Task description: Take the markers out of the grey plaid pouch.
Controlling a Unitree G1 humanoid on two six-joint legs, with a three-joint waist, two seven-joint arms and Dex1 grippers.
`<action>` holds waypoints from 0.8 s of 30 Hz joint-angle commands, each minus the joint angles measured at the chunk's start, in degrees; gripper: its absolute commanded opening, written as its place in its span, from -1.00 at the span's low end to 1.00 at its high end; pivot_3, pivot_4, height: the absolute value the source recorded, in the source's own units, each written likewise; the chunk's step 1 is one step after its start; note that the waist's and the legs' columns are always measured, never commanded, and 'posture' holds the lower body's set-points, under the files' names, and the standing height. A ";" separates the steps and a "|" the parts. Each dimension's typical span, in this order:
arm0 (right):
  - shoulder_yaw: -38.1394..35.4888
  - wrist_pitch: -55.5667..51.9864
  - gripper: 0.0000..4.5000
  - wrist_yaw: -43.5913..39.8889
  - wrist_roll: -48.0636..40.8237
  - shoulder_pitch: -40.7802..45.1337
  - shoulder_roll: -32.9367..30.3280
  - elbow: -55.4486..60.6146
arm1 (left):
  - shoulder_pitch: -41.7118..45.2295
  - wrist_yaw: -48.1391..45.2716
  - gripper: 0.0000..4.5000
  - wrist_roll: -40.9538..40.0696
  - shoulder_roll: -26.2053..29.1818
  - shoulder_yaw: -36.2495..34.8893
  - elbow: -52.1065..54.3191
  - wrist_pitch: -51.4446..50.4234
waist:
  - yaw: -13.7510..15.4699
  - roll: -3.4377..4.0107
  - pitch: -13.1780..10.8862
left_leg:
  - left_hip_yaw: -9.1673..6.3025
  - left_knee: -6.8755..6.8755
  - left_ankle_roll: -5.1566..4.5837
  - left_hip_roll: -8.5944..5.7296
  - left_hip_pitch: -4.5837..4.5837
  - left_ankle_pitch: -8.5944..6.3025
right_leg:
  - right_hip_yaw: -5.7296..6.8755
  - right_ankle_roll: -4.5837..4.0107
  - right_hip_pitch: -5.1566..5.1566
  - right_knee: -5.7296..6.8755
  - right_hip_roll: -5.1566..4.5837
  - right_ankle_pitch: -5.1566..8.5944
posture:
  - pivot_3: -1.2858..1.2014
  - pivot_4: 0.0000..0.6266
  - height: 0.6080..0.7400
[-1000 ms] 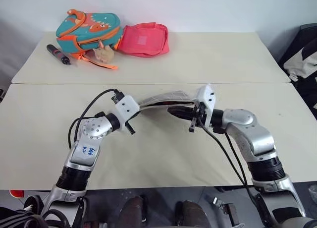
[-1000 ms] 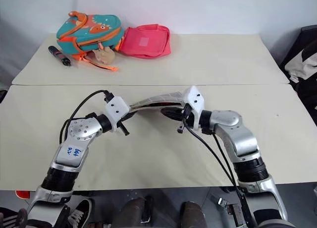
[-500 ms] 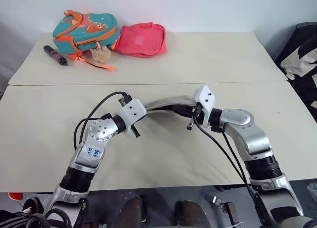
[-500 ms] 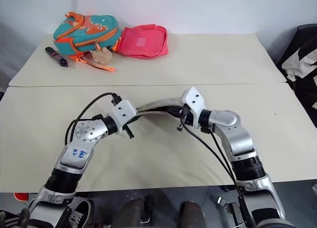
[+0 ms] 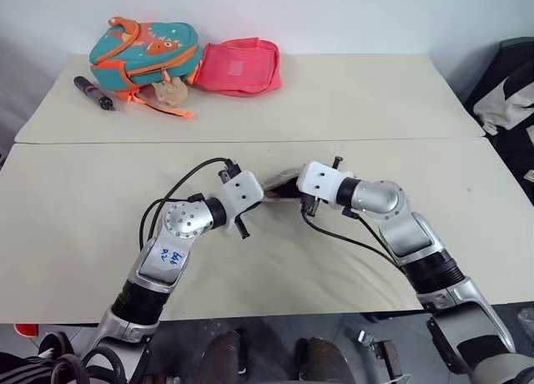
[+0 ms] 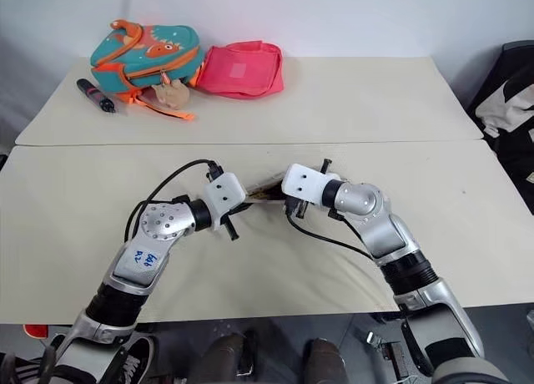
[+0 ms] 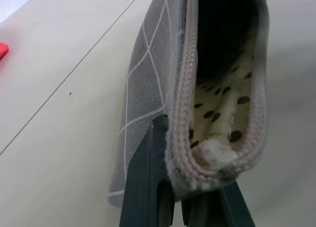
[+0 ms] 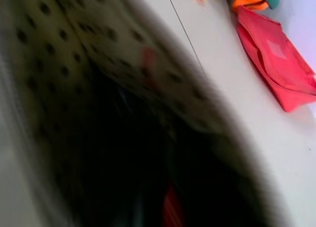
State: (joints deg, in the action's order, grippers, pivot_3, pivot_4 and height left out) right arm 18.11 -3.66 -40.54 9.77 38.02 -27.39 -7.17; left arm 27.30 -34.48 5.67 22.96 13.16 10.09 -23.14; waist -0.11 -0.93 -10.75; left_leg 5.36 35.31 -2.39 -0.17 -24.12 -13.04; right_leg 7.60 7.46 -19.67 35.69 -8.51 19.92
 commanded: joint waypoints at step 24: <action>1.29 3.24 0.26 1.05 3.68 0.64 2.97 0.47 | 1.09 -1.92 -1.00 -4.62 -2.06 -0.84 4.39 0.65 | -0.01 0.00 0.00 | -0.02 0.04 0.00 0.00 0.00 0.00 | 0.00 0.00 0.02 0.01 -0.01 0.00 | 0.03 -0.52 1.00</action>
State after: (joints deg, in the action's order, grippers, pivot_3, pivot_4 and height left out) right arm 18.70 -2.11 -40.47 12.88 37.90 -25.49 -7.39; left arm 27.88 -35.60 2.70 21.53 11.84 10.70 -23.22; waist -0.12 -0.93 -10.75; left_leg 5.35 35.35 -2.39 -0.18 -24.12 -13.04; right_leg 7.61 7.46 -19.65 35.70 -8.52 19.92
